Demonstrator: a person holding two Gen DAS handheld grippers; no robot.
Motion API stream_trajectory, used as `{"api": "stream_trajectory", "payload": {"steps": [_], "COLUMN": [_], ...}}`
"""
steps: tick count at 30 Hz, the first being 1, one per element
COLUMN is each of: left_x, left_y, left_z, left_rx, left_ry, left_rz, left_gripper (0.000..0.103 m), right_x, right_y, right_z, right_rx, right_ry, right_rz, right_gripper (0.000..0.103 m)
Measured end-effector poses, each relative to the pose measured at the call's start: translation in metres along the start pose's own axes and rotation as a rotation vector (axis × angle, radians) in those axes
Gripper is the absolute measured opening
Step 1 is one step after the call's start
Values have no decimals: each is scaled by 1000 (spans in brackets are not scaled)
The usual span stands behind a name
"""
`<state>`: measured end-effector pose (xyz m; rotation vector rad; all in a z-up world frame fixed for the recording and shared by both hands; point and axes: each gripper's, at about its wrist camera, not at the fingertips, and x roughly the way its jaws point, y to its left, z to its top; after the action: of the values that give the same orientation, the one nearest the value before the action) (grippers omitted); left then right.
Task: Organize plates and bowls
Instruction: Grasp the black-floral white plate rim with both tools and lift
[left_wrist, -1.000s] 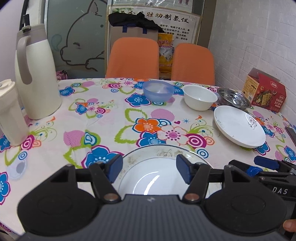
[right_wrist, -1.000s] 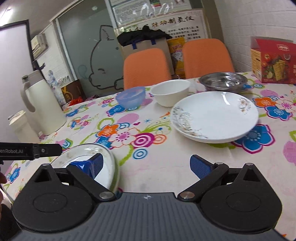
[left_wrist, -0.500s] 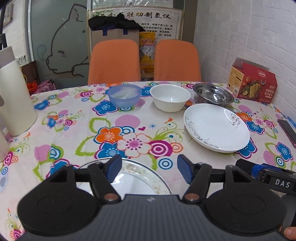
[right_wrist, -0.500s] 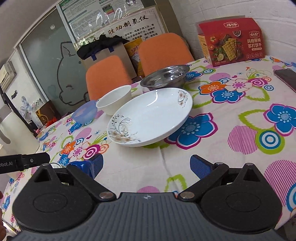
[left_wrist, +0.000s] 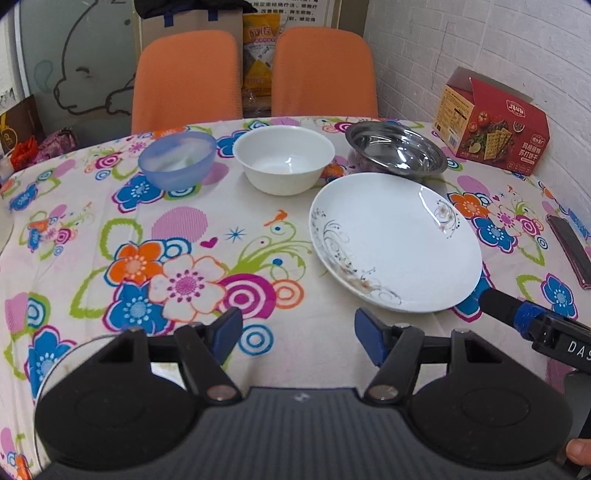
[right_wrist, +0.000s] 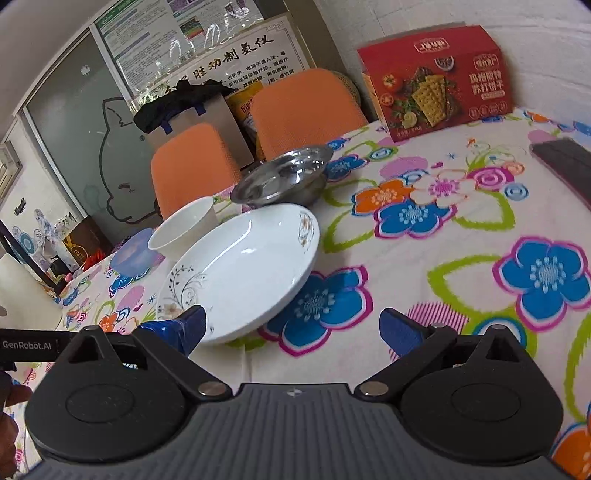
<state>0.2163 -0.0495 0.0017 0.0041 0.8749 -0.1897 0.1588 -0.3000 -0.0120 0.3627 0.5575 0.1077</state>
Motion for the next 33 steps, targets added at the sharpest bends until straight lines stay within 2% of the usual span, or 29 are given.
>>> {"api": "stream_trajectory", "payload": {"steps": [4, 6, 9, 12, 17, 20, 26, 31, 33], "left_x": [25, 45, 72, 91, 102, 104, 103, 103, 102], "left_y": [-6, -7, -4, -1, -5, -9, -13, -15, -15], "left_z": [31, 46, 58, 63, 64, 63, 59, 57, 57], "left_rx": [7, 14, -13, -38, -30, -8, 13, 5, 5], "left_ry": [34, 77, 143, 176, 160, 144, 119, 104, 104], "left_rz": [-7, -8, -34, -59, -66, -59, -45, -37, -38], "left_gripper": [67, 67, 67, 67, 67, 67, 67, 67, 67], "right_x": [24, 41, 64, 80, 94, 98, 97, 98, 99], "right_y": [7, 10, 14, 19, 30, 38, 33, 38, 43], "right_z": [26, 35, 41, 40, 33, 28, 25, 25, 23], "right_rx": [-112, -160, -220, -273, -310, -374, -385, -378, -391], "right_ry": [1, 21, 67, 108, 154, 141, 106, 106, 112], "right_rz": [-35, -42, -62, -76, -55, -69, -42, -57, -36], "right_gripper": [88, 88, 88, 88, 90, 90, 91, 91, 91]}}
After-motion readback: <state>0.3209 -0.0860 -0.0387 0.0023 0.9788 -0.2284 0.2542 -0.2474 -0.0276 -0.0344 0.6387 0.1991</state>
